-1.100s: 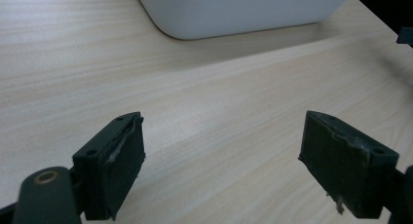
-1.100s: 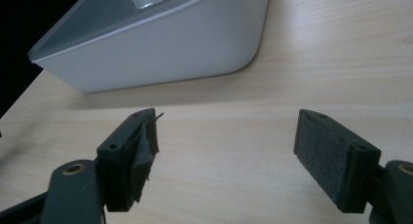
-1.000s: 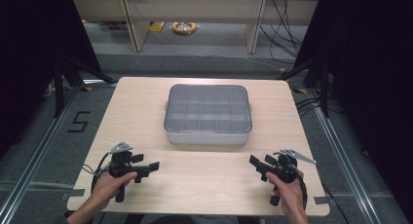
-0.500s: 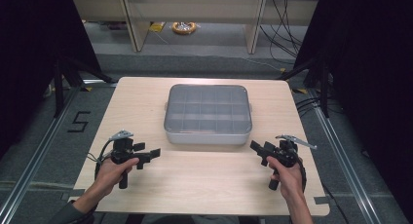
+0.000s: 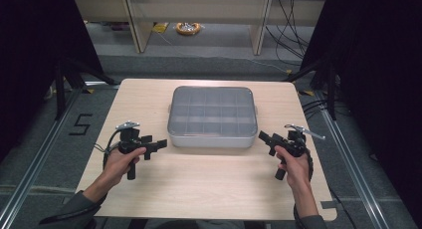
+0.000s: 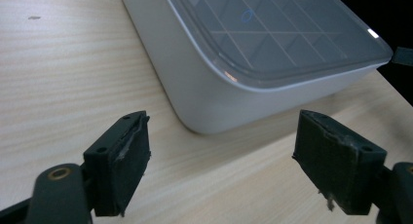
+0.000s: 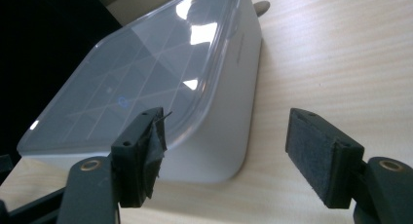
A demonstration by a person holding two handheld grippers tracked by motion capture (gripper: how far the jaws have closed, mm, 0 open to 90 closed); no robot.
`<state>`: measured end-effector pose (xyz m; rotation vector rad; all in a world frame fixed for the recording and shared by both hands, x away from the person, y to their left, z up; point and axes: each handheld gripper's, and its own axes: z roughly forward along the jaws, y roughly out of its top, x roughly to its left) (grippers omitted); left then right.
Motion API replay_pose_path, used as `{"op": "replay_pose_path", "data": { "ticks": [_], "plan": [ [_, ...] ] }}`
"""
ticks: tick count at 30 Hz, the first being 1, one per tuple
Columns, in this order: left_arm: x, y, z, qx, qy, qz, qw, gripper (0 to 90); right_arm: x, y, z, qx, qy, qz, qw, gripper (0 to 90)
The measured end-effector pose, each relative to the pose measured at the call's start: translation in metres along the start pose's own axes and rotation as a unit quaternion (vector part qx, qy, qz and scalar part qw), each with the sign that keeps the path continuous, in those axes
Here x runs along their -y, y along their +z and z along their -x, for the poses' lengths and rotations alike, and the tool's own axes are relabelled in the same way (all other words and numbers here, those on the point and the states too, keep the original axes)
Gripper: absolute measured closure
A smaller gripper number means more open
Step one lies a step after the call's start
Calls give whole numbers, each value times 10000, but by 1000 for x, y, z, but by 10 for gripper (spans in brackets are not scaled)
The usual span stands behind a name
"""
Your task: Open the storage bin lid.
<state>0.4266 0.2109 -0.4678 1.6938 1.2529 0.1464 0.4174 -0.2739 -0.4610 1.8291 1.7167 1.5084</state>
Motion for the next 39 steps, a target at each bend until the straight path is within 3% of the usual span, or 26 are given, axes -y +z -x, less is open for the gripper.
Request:
{"op": "replay_pose_path", "data": {
  "ticks": [1,2,4,5,7,8,10,19,23,24,25,26,30,31,32,33,39],
  "plan": [
    [-3,2,0,-23,-28,15,10000,210,-3,4,4,-57,-176,84,9998,320],
    [-5,5,0,-8,-35,44,10000,213,-6,5,0,-13,107,45,9999,322],
    [-11,9,0,17,-42,28,10000,219,-13,10,2,-43,-34,105,9999,326],
    [-11,9,0,17,-42,28,10000,220,-14,11,-1,-47,148,79,9998,327],
    [-16,13,0,4,-37,24,10000,221,-17,14,0,-21,98,134,9999,329],
    [-18,15,-1,9,-35,29,10000,224,-21,20,4,-93,-65,205,9997,332],
    [-24,20,-3,1,-61,50,10000,226,-23,24,0,-73,249,133,9996,333],
    [-41,31,-12,-62,-217,105,9997,227,-32,40,1,-33,284,88,9996,339],
    [-48,38,-13,-54,-276,85,9996,229,-37,49,2,-58,277,91,9996,343],
    [-48,38,-13,-54,-276,85,9996,230,-38,52,6,-47,5,195,9998,344],
    [-50,39,-14,-62,-284,106,9995,230,-38,52,6,-47,5,195,9998,344],
    [-52,40,-14,-76,-294,126,9995,232,-39,53,1,-76,349,59,9993,344],
    [-59,45,-18,-118,-328,148,9993,240,-42,61,1,-123,253,97,9996,348],
    [-60,47,-20,-113,-347,140,9992,249,-42,64,2,-144,76,143,9998,349],
    [-61,49,-21,-119,-396,143,9990,253,-42,64,-1,-181,326,14,9993,351],
    [-63,51,-22,-134,-362,114,9992,257,-42,67,1,-146,176,78,9997,353],
    [-71,64,-26,-119,-458,101,9988,286,-43,74,3,-125,314,27,9994,372]
  ]
}}
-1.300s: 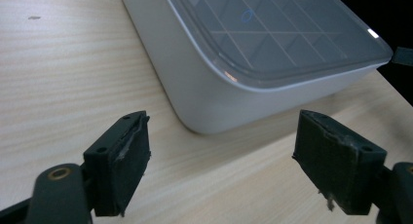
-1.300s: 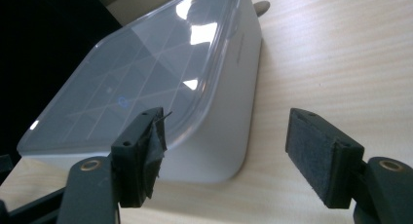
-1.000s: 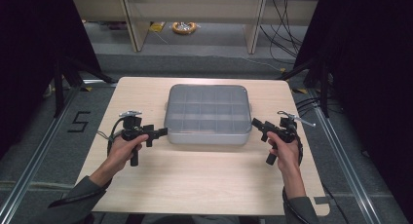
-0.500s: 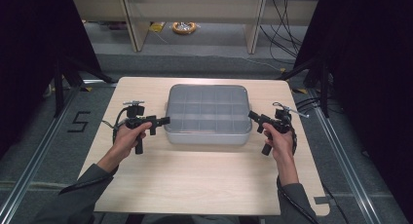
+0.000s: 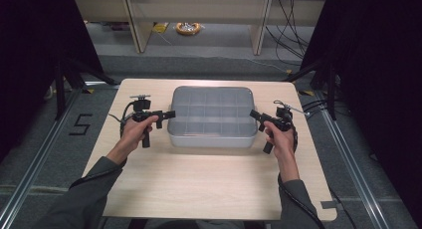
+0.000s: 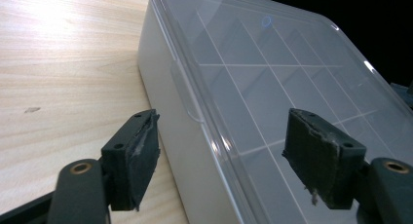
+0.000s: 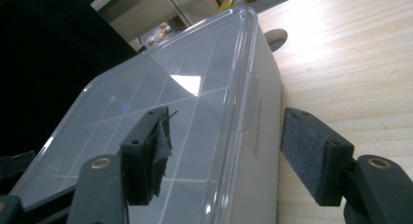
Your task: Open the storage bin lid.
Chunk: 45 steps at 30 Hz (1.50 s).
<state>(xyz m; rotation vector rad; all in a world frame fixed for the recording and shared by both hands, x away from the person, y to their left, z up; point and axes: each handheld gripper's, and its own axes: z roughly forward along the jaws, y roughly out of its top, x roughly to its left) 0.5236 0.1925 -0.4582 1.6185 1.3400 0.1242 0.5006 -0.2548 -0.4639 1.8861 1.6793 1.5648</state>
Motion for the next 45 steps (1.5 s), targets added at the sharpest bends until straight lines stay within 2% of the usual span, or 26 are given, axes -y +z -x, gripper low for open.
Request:
{"op": "replay_pose_path", "data": {
  "ticks": [5,7,8,10,12,13,14,15,17,20,24,25,28,29,30,32,33,34,37,38,39,40,42,43,44,45],
  "plan": [
    [-4,9,0,24,-11,-36,10000,326,-2,9,3,-90,109,-3,9999,402],
    [-7,11,-2,9,-71,-30,10000,327,-3,9,2,-85,158,-31,9998,405],
    [-7,12,-3,-2,-96,-22,10000,332,-5,13,3,-30,89,-37,9999,415],
    [-9,14,-5,14,-169,-18,9999,338,-6,15,2,-39,198,-74,9998,425],
    [-11,17,-7,-1,-179,-31,9998,341,-7,17,3,-41,138,-65,9999,427],
    [-12,20,-9,-6,-222,-58,9997,348,-8,20,3,-49,293,-93,9995,441],
    [-12,20,-9,-6,-222,-58,9997,354,-8,20,3,-49,293,-93,9995,441],
    [-12,21,-9,-13,-233,-61,9997,368,-8,22,2,-109,549,-138,9983,454],
    [-12,23,-10,33,-294,-66,9995,385,-8,24,3,-191,631,-170,9977,462],
    [-11,26,-6,63,-210,-59,9997,427,-8,26,2,-172,667,-138,9975,482],
    [-11,27,-5,-18,-202,-48,9998,456,-8,25,1,-89,550,-76,9984,495],
    [-11,27,-5,-18,-219,-45,9997,462,-9,24,-1,-129,768,-37,9970,496],
    [-11,27,-3,-46,-239,-61,9997,446,-10,23,-3,-135,724,6,9973,495],
    [-11,27,-3,-89,-192,-53,9998,449,-10,22,-2,-59,512,19,9987,499],
    [-11,27,-2,-124,-189,-56,9997,454,-9,23,-3,-40,495,47,9988,508],
    [-10,27,-2,-131,-222,-37,9997,468,-9,22,-4,-53,638,57,9979,536],
    [-10,27,-2,-131,-249,-25,9996,473,-9,22,-1,15,444,100,9990,543],
    [-10,27,-1,-141,-243,-33,9996,473,-8,23,-2,-33,583,215,9981,562],
    [-10,25,1,-160,-194,-4,9997,479,-7,21,-4,-18,693,210,9974,594],
    [-11,24,1,-156,-188,37,9997,495,-7,22,-2,5,522,307,9982,605],
    [-11,22,2,-159,-222,107,9996,510,-7,21,-2,24,439,271,9987,607],
    [-11,20,3,-160,-246,183,9994,518,-7,21,-2,24,439,271,9987,607],
    [-11,18,5,-156,-92,252,9995,518,-8,18,-4,-1,397,239,9989,615],
    [-11,17,7,-212,-137,263,9993,518,-8,18,-2,7,189,288,9994,624],
    [-11,15,7,-234,-97,225,9994,524,-9,14,-2,43,136,325,9994,665],
    [-11,15,8,-189,-189,316,9991,524,-9,14,-2,43,136,325,9994,665]
  ]
}}
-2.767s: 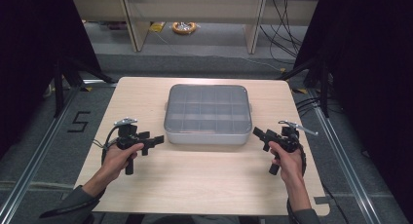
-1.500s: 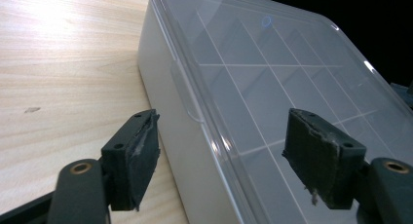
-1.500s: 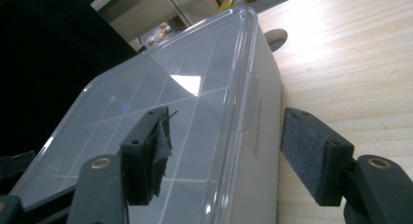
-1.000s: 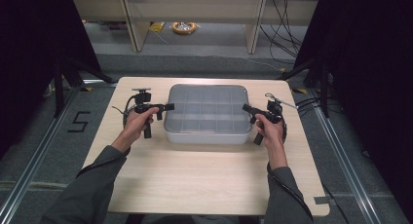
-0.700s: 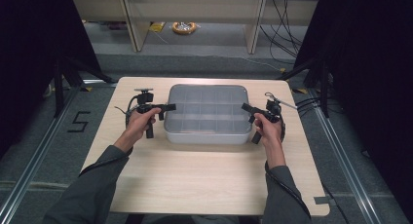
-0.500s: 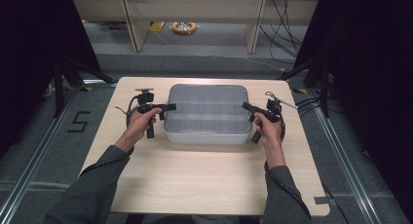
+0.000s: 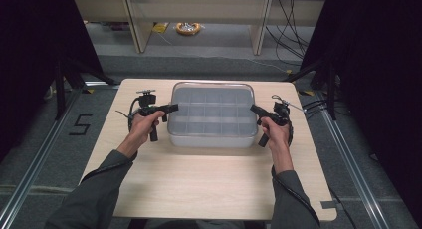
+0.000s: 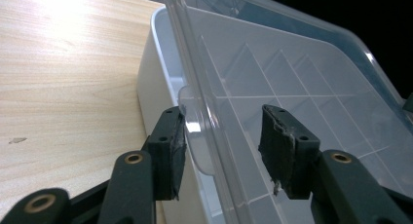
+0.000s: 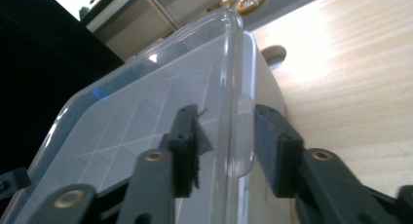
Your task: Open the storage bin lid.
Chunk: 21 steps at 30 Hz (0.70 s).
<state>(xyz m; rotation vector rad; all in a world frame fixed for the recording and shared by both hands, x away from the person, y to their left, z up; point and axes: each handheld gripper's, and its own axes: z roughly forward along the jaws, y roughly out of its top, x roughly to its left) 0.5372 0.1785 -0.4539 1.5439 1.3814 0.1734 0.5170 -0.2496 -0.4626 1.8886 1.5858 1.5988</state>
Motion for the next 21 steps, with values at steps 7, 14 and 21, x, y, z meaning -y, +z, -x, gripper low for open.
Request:
{"op": "replay_pose_path", "data": {
  "ticks": [7,14,21],
  "plan": [
    [-5,-14,6,108,41,199,9997,567,-6,-15,-16,-259,292,166,9991,684],
    [-7,-26,13,146,135,282,9994,594,-10,-27,-21,-377,-1,337,9987,679],
    [-3,-36,16,332,100,230,9991,594,-9,-38,-25,-352,-79,347,9987,681]
  ]
}}
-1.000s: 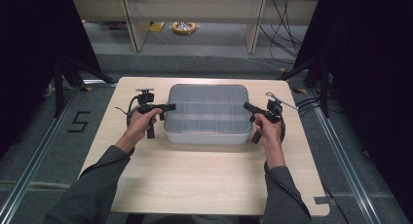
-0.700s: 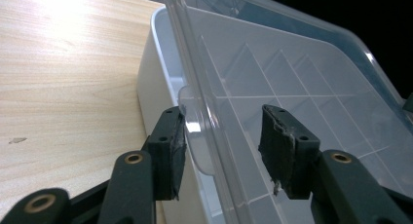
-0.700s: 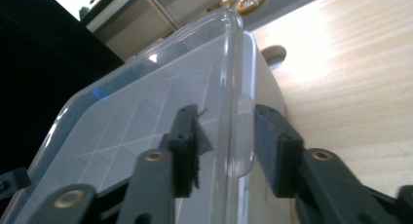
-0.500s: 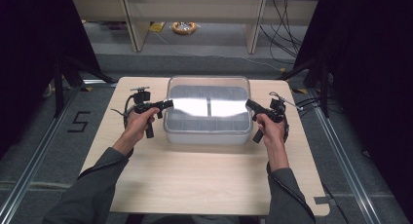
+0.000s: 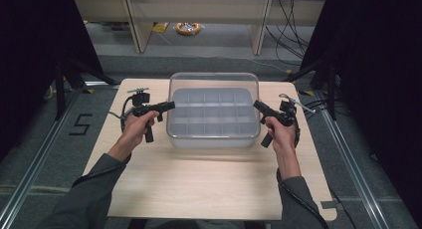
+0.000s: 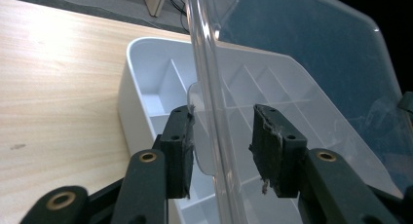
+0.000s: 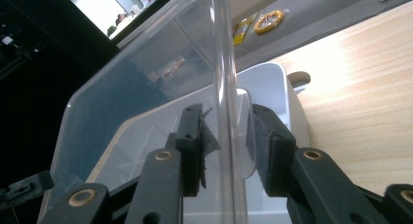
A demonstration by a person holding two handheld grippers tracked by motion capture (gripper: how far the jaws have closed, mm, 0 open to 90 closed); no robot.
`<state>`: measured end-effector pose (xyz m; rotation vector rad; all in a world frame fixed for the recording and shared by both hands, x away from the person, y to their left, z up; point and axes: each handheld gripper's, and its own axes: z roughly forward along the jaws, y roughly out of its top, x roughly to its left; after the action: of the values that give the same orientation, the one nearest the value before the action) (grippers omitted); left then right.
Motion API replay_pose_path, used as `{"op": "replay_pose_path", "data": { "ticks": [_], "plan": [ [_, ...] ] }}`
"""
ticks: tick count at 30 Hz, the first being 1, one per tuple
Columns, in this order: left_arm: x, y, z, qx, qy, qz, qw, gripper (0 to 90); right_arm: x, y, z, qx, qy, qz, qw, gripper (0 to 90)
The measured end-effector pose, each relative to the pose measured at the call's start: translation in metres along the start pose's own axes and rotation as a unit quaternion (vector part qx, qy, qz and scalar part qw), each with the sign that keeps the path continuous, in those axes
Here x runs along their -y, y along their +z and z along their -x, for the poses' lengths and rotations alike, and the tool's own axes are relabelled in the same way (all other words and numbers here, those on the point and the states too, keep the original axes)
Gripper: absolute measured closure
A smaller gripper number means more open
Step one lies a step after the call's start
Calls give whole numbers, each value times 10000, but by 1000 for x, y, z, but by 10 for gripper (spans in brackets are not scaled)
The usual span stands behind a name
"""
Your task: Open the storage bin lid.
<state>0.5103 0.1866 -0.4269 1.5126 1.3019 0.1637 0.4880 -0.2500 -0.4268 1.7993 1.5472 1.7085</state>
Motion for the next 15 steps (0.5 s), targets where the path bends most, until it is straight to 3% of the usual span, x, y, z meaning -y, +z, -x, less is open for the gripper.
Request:
{"op": "replay_pose_path", "data": {
  "ticks": [2,7,8,9,11,13,15],
  "plan": [
    [1,-3,1,29,38,7,10000,599,2,-5,-2,-60,155,24,9999,684],
    [4,-15,9,132,140,34,9998,602,4,-14,-3,-155,174,87,9997,687],
    [5,-17,10,133,162,5,9998,602,5,-16,-2,-162,56,106,9998,687],
    [6,-19,11,156,169,25,9997,602,6,-19,-5,-171,254,93,9995,687],
    [10,-23,13,190,202,12,9996,602,10,-25,-3,-227,29,172,9996,688],
    [14,-27,15,206,218,-40,9995,601,14,-32,-5,-258,193,213,9993,691],
    [18,-29,17,229,246,-33,9994,602,15,-34,-5,-267,191,177,9993,691]
  ]
}}
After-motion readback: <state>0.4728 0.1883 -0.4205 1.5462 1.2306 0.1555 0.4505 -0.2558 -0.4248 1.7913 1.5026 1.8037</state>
